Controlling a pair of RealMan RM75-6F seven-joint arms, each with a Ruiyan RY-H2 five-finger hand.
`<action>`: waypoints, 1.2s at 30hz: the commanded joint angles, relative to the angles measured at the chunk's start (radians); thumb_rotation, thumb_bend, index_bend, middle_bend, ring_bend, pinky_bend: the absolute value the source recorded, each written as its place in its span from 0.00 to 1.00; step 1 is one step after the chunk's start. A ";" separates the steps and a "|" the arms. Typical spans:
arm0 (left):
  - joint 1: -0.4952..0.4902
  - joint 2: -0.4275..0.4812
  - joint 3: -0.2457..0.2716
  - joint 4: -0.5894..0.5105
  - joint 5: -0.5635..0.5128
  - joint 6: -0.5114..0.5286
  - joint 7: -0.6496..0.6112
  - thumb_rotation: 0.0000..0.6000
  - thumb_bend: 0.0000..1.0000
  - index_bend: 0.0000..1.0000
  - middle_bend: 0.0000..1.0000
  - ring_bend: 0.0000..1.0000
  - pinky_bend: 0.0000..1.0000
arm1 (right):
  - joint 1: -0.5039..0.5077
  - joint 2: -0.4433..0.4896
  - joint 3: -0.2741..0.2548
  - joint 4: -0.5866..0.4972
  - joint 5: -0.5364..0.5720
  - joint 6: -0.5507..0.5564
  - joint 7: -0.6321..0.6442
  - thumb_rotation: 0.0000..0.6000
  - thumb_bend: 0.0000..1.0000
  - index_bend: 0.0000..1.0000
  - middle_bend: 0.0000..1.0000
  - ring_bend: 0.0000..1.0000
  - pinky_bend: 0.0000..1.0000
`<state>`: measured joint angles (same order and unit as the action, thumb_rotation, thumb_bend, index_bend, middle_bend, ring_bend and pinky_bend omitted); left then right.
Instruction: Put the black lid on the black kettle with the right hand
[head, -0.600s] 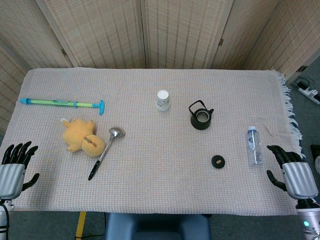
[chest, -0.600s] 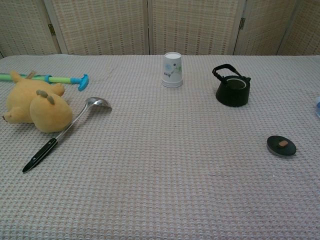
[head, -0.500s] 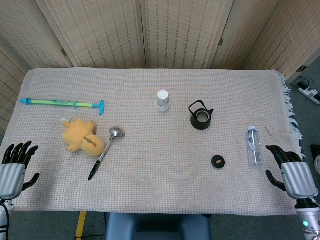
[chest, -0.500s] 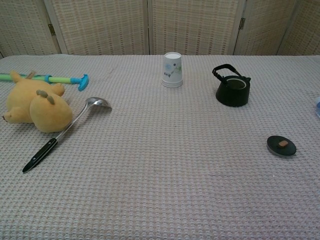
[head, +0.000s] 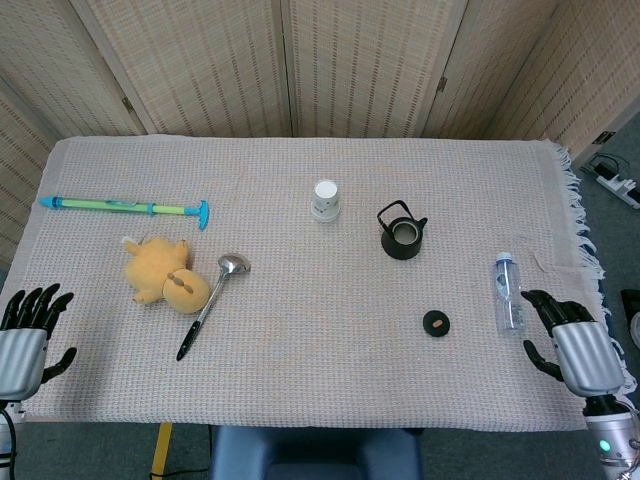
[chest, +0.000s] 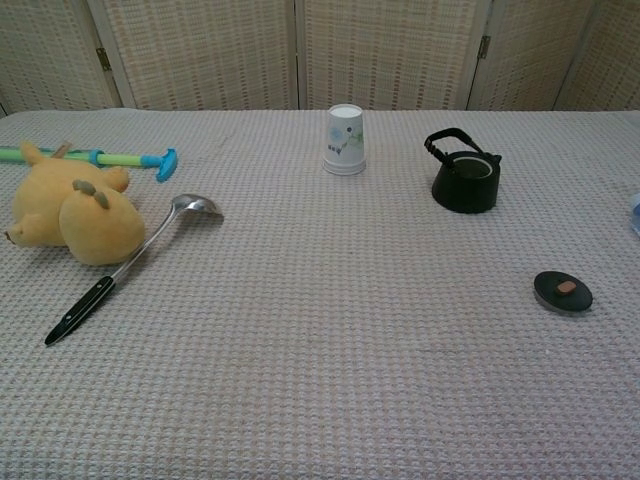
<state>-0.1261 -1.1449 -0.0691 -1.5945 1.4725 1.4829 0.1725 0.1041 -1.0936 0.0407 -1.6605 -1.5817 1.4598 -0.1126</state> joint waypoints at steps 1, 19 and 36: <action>0.001 -0.001 0.001 -0.002 0.002 0.002 0.002 1.00 0.22 0.12 0.03 0.04 0.00 | 0.039 0.003 -0.003 -0.024 -0.031 -0.048 -0.041 1.00 0.37 0.15 0.22 0.34 0.28; 0.024 0.012 0.016 -0.019 -0.014 0.008 0.001 1.00 0.22 0.14 0.05 0.05 0.00 | 0.265 -0.089 0.026 -0.039 0.110 -0.430 -0.297 1.00 0.37 0.14 0.22 0.77 0.69; 0.025 0.023 0.024 -0.051 -0.024 -0.013 0.023 1.00 0.22 0.14 0.05 0.04 0.00 | 0.361 -0.169 0.004 0.074 0.222 -0.573 -0.343 1.00 0.37 0.10 0.20 0.78 0.70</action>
<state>-0.1014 -1.1219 -0.0455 -1.6452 1.4486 1.4699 0.1959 0.4645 -1.2611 0.0457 -1.5880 -1.3611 0.8885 -0.4544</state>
